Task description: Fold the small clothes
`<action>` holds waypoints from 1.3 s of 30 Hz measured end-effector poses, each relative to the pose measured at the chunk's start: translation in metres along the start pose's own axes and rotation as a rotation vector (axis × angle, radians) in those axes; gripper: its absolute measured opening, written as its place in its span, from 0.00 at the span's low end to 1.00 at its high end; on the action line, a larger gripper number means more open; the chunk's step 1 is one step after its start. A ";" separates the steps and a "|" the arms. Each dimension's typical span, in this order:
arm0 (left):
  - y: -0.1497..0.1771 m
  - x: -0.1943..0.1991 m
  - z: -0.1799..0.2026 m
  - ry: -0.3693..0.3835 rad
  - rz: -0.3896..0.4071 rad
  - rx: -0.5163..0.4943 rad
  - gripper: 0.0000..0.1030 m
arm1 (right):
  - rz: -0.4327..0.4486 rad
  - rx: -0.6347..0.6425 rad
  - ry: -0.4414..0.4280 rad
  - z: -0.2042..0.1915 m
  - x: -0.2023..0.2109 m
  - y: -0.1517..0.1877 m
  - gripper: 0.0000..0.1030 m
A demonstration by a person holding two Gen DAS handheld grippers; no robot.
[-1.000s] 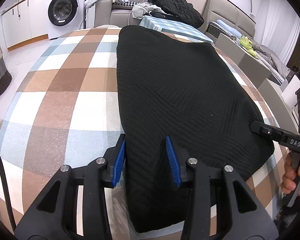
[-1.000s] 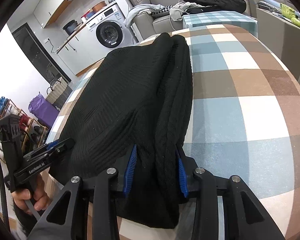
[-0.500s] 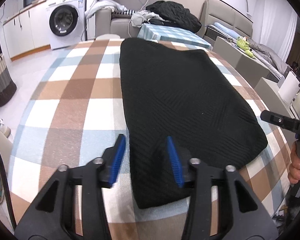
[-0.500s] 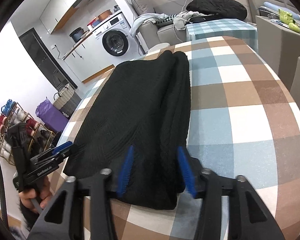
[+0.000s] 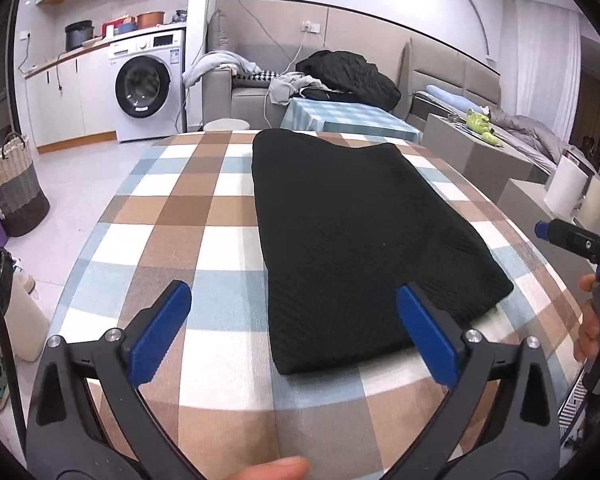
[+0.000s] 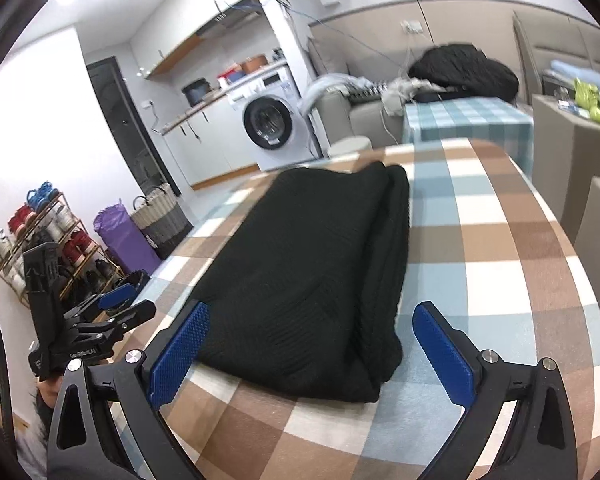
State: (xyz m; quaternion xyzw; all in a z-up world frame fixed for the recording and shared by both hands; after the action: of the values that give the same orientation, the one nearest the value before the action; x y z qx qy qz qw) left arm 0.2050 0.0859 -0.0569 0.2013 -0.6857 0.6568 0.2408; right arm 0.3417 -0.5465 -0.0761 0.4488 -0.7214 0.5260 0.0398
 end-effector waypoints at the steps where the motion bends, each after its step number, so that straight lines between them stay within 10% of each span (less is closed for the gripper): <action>1: 0.004 0.004 0.002 -0.001 0.010 -0.007 0.99 | 0.010 0.011 -0.006 -0.002 0.002 0.004 1.00; 39: 0.054 0.037 0.007 -0.018 0.099 -0.013 0.99 | 0.118 0.089 0.000 -0.006 0.019 0.070 1.00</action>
State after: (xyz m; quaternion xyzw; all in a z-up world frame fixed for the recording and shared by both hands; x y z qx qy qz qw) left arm 0.1431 0.0832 -0.0788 0.1715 -0.7010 0.6616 0.2034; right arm 0.2803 -0.5502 -0.1141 0.4066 -0.7225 0.5591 -0.0111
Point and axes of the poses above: each gripper's, at about its wrist camera, not at the fingertips, and x roughly against the way its jaws point, z to its right, y to its underside, the point moved 2 cm from there along -x, roughly the way its jaws point, and after that the axes turned 8 degrees about -x, right-handed, at the moved point
